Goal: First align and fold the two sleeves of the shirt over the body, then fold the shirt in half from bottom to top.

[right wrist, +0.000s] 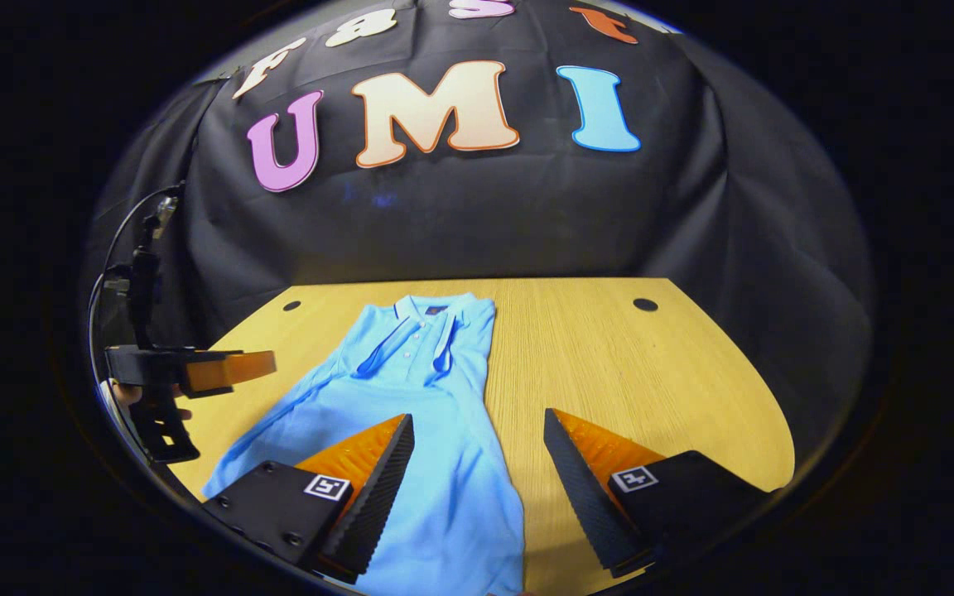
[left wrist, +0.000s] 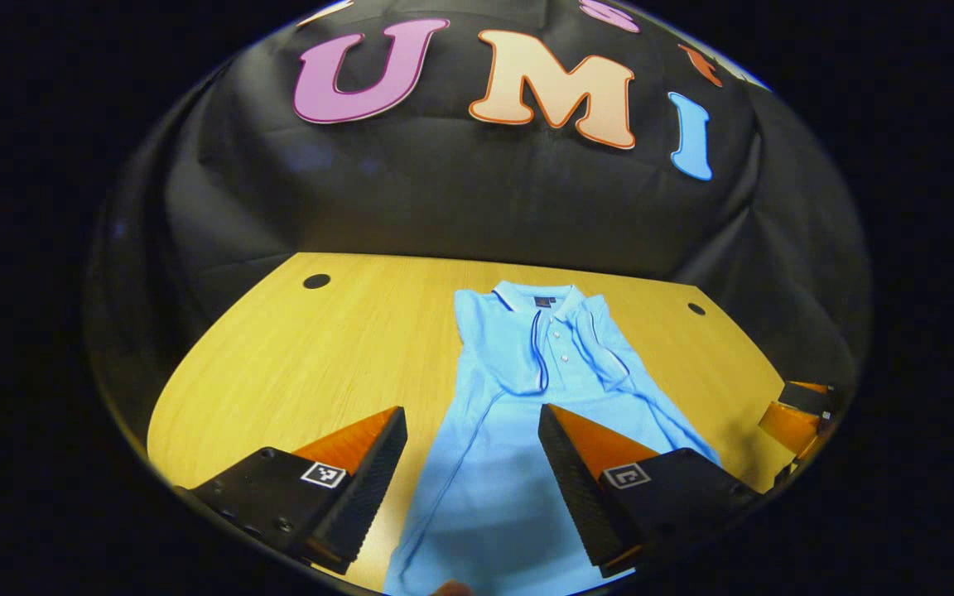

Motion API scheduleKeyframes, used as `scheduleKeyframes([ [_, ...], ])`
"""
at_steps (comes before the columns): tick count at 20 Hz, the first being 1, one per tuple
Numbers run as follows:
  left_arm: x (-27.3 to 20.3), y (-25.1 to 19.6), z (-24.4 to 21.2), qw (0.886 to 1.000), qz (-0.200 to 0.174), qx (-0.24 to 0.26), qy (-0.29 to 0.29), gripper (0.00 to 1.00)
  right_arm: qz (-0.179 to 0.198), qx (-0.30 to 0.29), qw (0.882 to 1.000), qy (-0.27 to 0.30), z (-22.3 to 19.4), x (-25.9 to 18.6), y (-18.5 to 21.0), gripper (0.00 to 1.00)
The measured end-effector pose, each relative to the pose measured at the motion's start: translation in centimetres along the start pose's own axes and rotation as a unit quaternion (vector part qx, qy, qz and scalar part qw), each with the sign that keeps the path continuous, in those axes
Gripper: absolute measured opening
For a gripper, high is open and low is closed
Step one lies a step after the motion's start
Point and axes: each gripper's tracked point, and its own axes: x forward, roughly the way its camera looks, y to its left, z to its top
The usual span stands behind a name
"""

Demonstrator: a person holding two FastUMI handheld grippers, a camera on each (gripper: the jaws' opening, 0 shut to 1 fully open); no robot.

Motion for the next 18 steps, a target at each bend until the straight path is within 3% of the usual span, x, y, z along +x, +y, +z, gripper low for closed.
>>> scheduleKeyframes([
  [5,-6.1,1.0,-7.2,0.999,0.011,-0.004,0.039,0.96,0.001,-0.013,0.999,0.029,-4.8,-3.9,-0.8,0.98],
  [10,-9.1,2.1,-13.1,0.996,0.027,0.014,0.085,0.96,0.002,-0.033,0.998,0.059,-9.6,-6.4,-0.9,0.98],
  [11,-9.4,2.3,-13.9,0.995,0.031,0.015,0.093,0.97,0.001,-0.038,0.997,0.068,-10.6,-6.6,-0.8,0.94],
  [12,-10.0,2.5,-15.1,0.994,0.032,0.016,0.099,0.96,0.000,-0.043,0.996,0.079,-11.8,-6.6,-0.8,0.99],
  [14,-10.7,2.6,-16.5,0.993,0.035,0.017,0.110,0.96,-0.003,-0.053,0.994,0.095,-13.6,-6.9,-1.1,0.95],
  [15,-10.7,2.7,-16.9,0.993,0.038,0.018,0.112,0.96,-0.007,-0.057,0.993,0.105,-14.4,-6.9,-1.2,0.99],
  [18,-10.7,2.7,-17.5,0.993,0.038,0.026,0.113,0.97,-0.019,-0.062,0.989,0.134,-16.2,-6.8,-1.7,1.00],
])
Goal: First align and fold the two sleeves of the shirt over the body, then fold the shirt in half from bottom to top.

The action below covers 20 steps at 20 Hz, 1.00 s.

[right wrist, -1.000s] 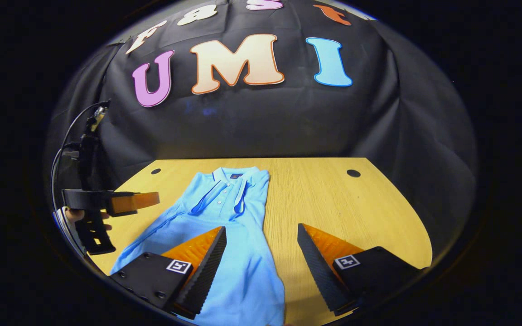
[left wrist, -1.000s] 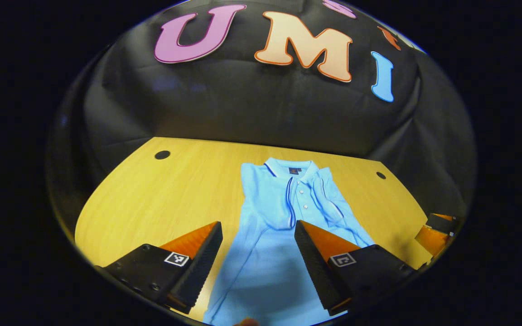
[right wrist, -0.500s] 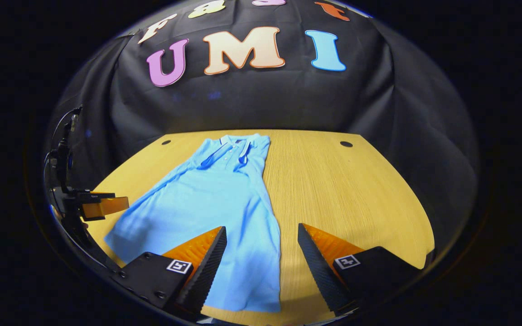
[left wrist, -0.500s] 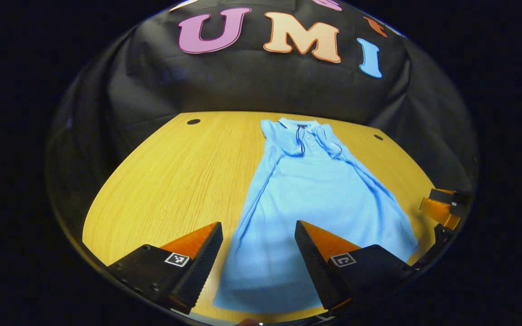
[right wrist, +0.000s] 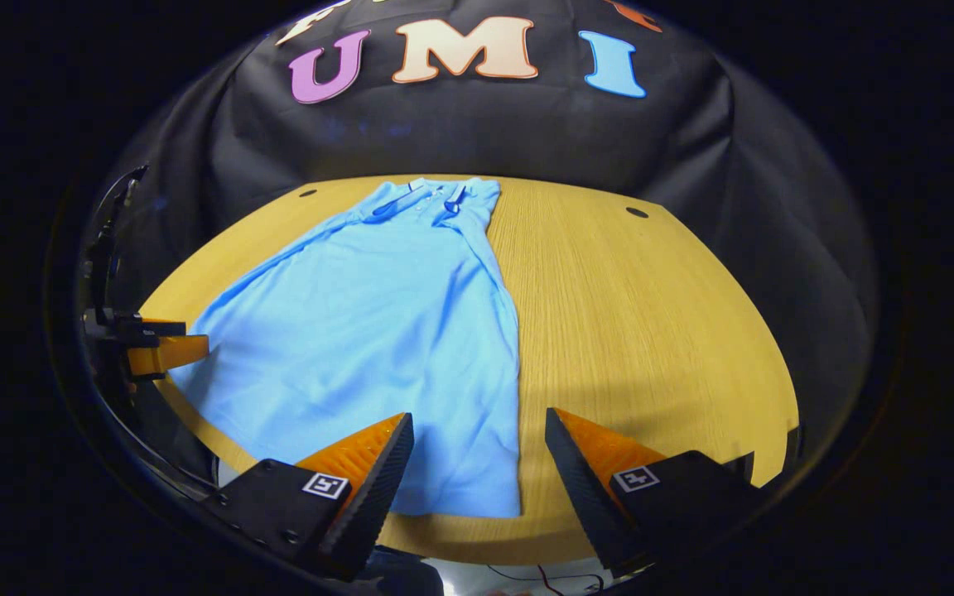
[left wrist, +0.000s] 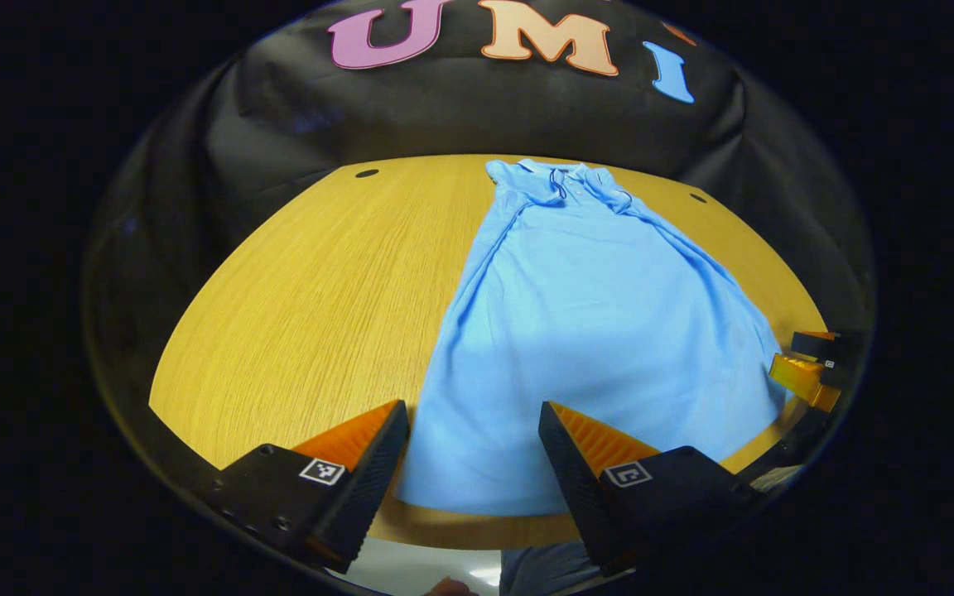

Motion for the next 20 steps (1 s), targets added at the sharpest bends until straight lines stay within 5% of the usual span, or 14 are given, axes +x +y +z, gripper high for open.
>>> scheduleKeyframes([
  [5,-0.1,-0.9,0.1,1.000,-0.022,0.010,-0.019,0.96,0.020,0.030,0.999,0.037,-0.4,0.1,1.2,0.99],
  [6,0.0,-1.5,-0.2,0.999,-0.032,0.017,-0.019,0.88,0.033,0.018,0.999,0.037,-0.5,0.1,1.9,0.93],
  [7,0.1,-2.3,0.0,0.999,-0.041,0.017,-0.026,0.77,0.047,0.010,0.998,0.039,-0.5,0.1,2.8,0.69],
  [8,0.4,-3.0,0.0,0.998,-0.048,0.014,-0.024,0.50,0.056,0.007,0.998,0.035,-0.4,-0.1,3.4,0.45],
  [9,0.3,-3.6,0.0,0.998,-0.052,0.007,-0.023,0.37,0.053,0.006,0.998,0.034,-0.4,0.0,3.6,0.21],
  [10,0.4,-3.5,0.1,0.999,-0.046,0.001,-0.020,0.07,0.054,0.006,0.998,0.028,-0.2,-0.1,3.8,0.12],
  [11,0.5,-3.5,0.0,0.999,-0.043,-0.002,-0.010,0.00,0.060,0.008,0.998,0.033,-0.4,-0.2,4.2,0.03],
  [20,0.0,-3.7,5.1,0.996,-0.069,-0.051,0.006,0.00,0.092,0.067,0.993,-0.006,6.9,-0.8,5.1,0.02],
])
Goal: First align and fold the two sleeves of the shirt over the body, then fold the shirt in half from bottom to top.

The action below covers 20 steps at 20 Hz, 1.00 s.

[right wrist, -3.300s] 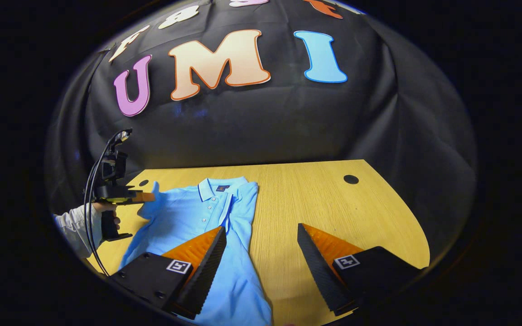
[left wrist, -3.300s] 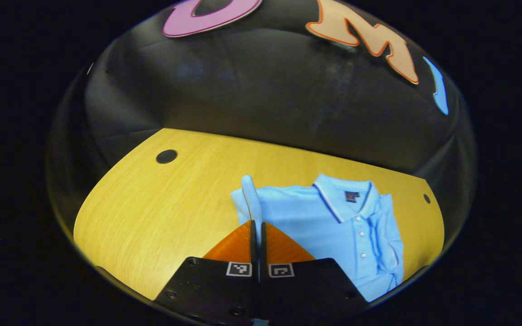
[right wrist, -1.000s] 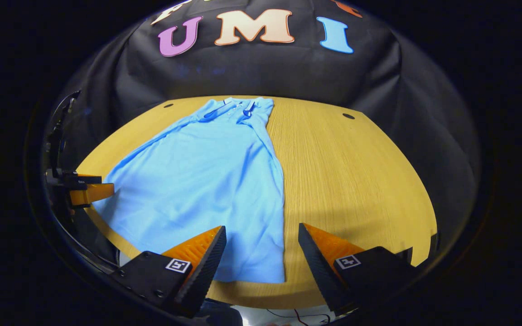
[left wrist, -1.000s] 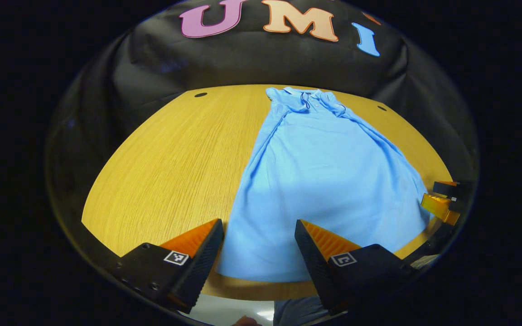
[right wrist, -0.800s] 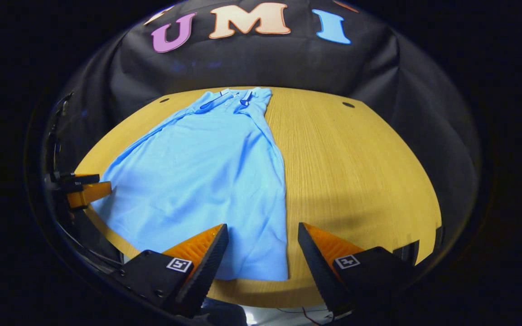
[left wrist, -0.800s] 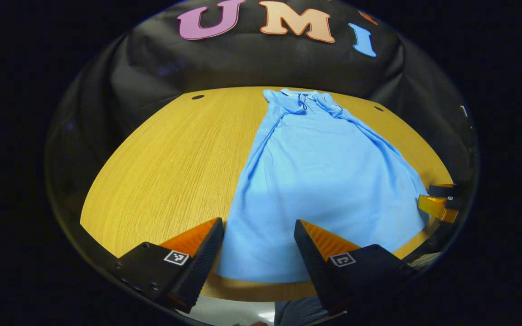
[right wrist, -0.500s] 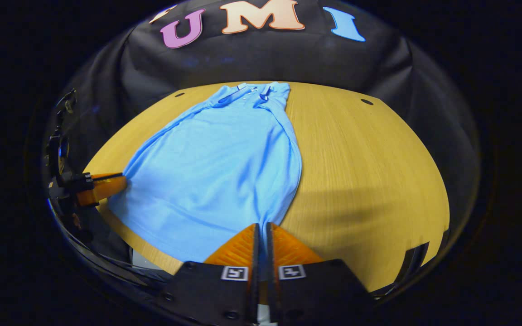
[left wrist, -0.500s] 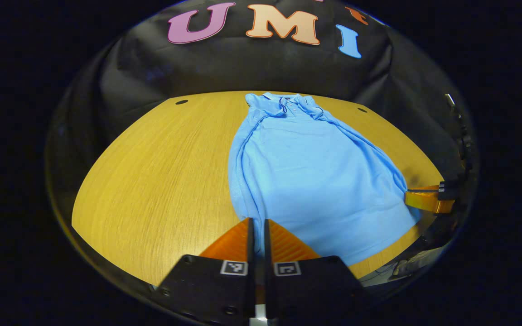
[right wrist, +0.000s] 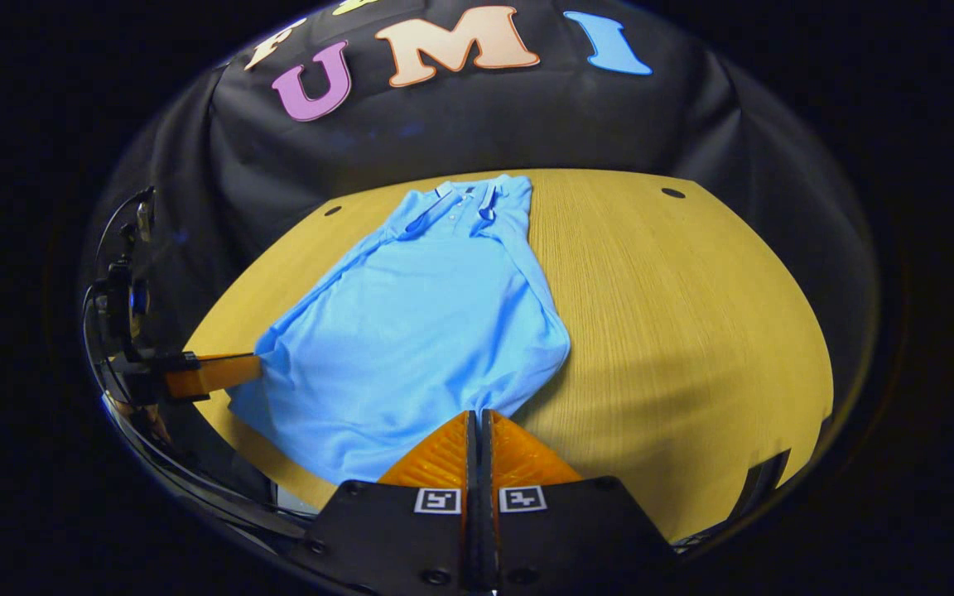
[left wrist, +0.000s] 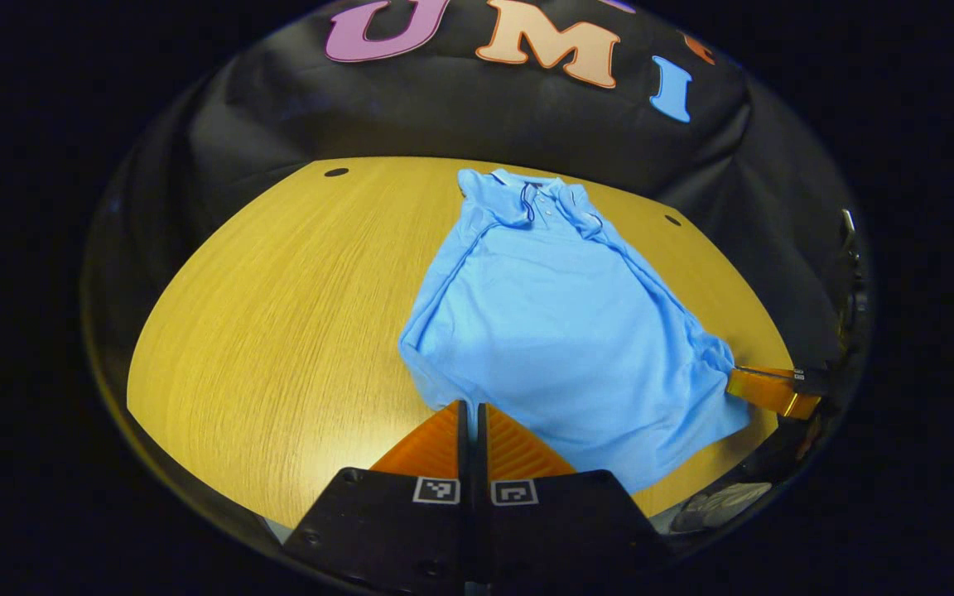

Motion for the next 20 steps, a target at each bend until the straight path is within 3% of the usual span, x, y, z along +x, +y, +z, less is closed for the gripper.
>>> scheduleKeyframes([
  [10,2.0,0.9,10.4,0.997,-0.018,-0.044,-0.059,0.00,0.013,0.039,0.996,-0.079,11.6,2.9,1.0,0.03],
  [20,8.8,0.6,22.3,0.993,-0.044,-0.029,-0.107,0.00,-0.002,0.037,0.988,-0.148,22.8,8.4,-0.5,0.02],
])
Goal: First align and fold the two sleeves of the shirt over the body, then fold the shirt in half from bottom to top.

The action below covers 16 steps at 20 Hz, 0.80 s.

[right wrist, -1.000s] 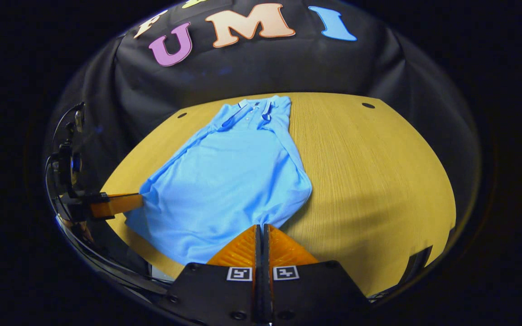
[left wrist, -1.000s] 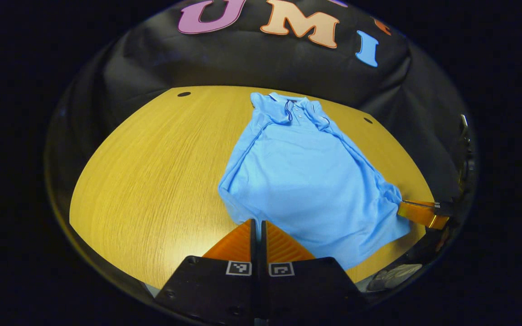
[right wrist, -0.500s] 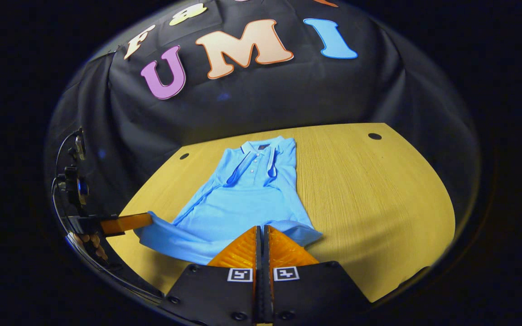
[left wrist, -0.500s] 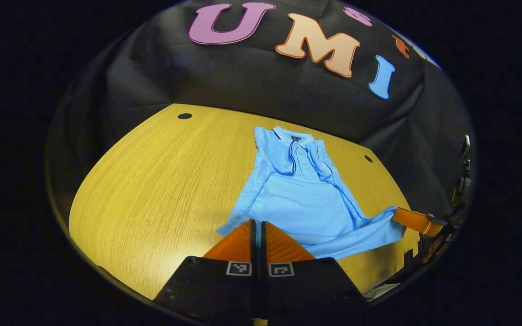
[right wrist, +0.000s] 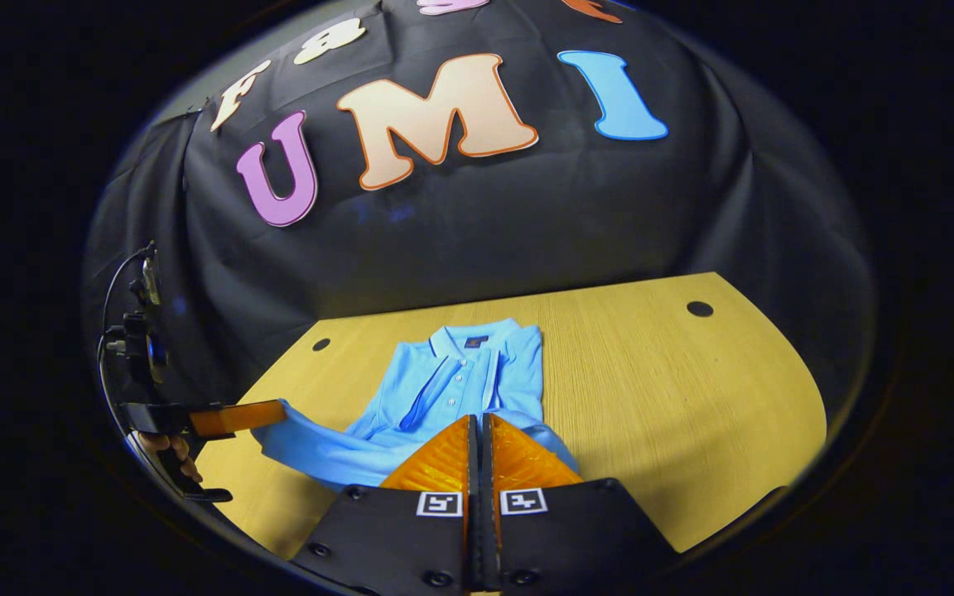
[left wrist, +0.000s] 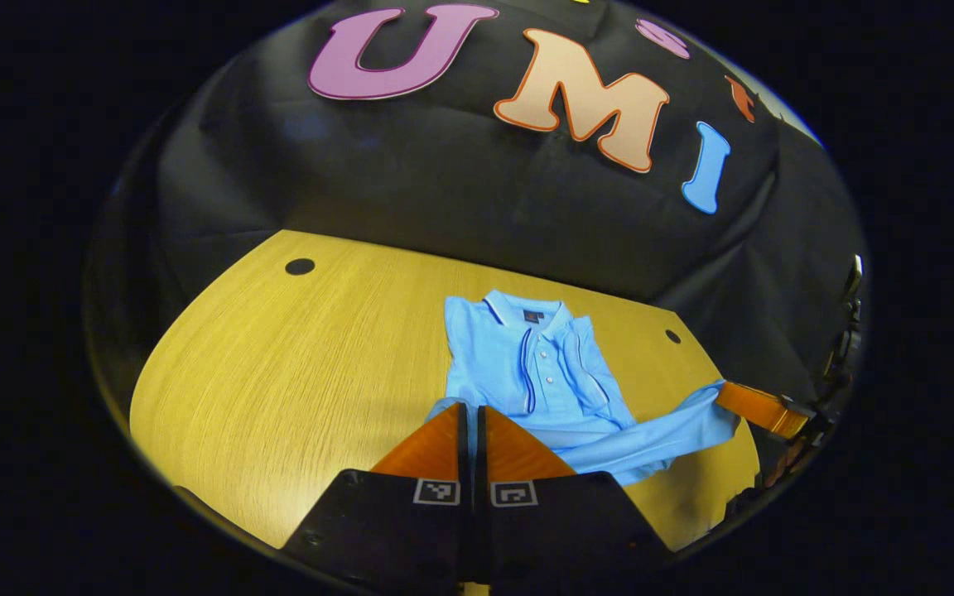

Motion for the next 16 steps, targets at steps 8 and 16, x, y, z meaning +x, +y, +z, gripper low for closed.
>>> scheduleKeyframes([
  [8,9.2,0.7,6.1,0.999,-0.013,0.008,-0.028,0.00,-0.018,-0.001,0.999,-0.030,4.0,9.7,-1.8,0.02],
  [16,18.6,2.5,6.1,0.999,-0.010,0.041,-0.022,0.00,-0.067,0.018,0.997,-0.018,3.1,19.9,-4.8,0.02],
])
